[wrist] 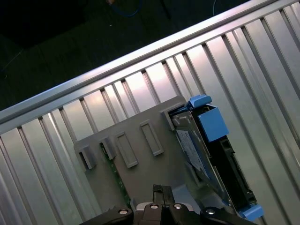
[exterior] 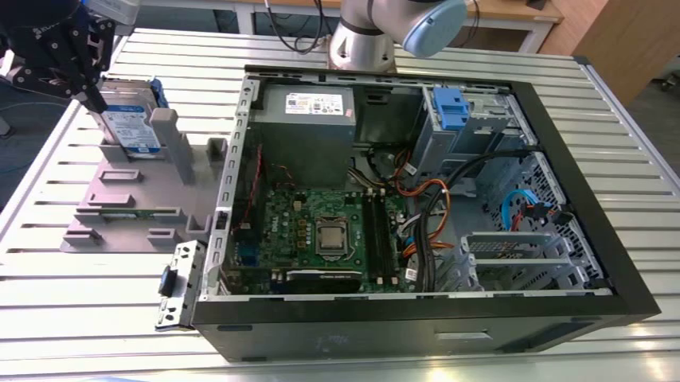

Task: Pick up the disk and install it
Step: 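Pick up the disk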

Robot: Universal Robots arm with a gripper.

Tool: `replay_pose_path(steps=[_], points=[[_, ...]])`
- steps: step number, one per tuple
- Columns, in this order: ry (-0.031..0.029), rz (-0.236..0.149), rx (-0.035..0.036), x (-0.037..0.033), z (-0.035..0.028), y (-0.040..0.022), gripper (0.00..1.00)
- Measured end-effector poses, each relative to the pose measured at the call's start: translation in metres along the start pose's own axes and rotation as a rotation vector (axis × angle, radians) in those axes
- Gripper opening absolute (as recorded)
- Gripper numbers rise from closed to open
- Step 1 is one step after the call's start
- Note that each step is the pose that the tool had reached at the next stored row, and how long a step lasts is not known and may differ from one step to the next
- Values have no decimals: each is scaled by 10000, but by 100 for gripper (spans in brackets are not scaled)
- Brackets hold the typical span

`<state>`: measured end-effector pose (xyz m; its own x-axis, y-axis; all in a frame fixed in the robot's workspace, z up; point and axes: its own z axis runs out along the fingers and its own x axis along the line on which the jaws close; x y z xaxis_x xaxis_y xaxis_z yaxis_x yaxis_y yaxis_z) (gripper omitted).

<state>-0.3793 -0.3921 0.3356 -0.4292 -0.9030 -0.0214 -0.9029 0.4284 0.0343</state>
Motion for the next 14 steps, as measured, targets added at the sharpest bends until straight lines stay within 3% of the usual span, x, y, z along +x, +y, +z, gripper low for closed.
replay_pose_path(steps=[14], points=[[3,-94,-2,0,0,0,11]])
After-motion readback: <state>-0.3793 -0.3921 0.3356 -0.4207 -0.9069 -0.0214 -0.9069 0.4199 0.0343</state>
